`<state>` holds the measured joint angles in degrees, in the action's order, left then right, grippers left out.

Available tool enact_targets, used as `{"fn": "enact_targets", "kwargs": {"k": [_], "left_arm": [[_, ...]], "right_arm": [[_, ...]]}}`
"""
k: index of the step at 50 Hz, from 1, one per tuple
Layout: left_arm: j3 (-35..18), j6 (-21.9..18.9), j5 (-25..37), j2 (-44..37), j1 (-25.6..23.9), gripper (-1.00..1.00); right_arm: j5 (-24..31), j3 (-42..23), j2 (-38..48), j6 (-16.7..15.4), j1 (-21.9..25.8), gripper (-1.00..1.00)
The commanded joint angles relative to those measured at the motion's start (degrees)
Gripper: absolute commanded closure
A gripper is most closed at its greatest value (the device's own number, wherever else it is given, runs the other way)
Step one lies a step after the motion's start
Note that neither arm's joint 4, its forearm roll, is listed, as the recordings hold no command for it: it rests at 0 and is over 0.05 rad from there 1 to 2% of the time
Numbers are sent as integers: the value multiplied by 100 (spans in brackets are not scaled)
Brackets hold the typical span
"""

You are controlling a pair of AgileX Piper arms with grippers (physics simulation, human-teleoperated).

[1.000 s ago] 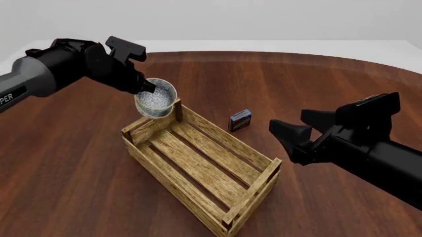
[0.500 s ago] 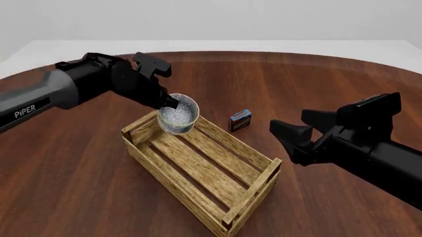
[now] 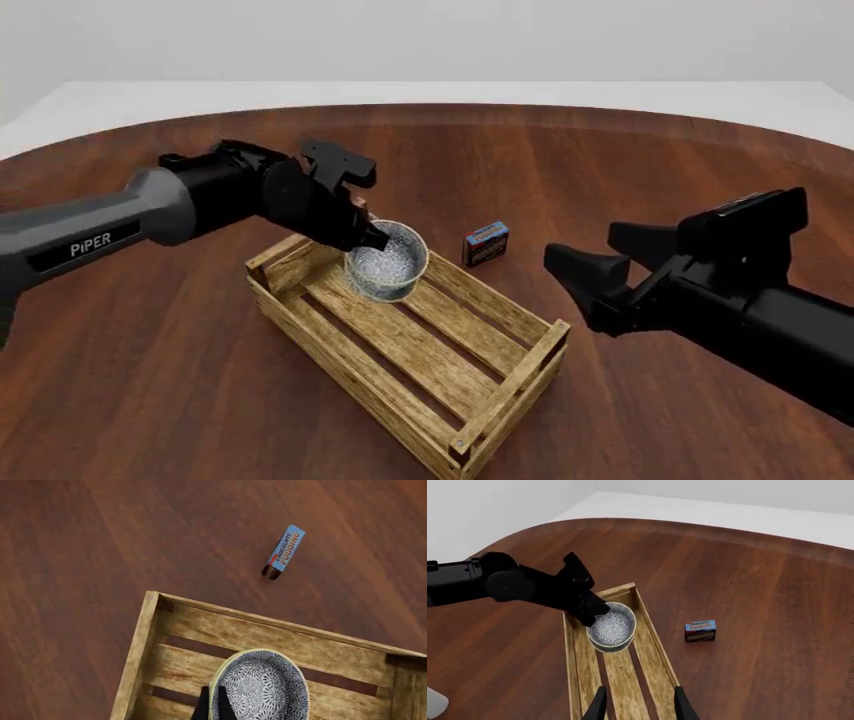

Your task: Stack the right bowl on the left bowl and place them in the tray.

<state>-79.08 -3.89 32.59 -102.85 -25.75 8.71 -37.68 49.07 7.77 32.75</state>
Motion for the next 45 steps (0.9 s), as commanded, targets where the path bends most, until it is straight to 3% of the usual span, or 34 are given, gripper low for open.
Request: {"fn": "enact_targets", "kwargs": {"k": [1,45], "left_arm": [[86,660,-76,-20,-218,100],[374,979,-609,-529,-256,100]], "right_arm": [[8,-4,-8,-2,16,-100],[68,-14,-100,-15,-4,-100]]}}
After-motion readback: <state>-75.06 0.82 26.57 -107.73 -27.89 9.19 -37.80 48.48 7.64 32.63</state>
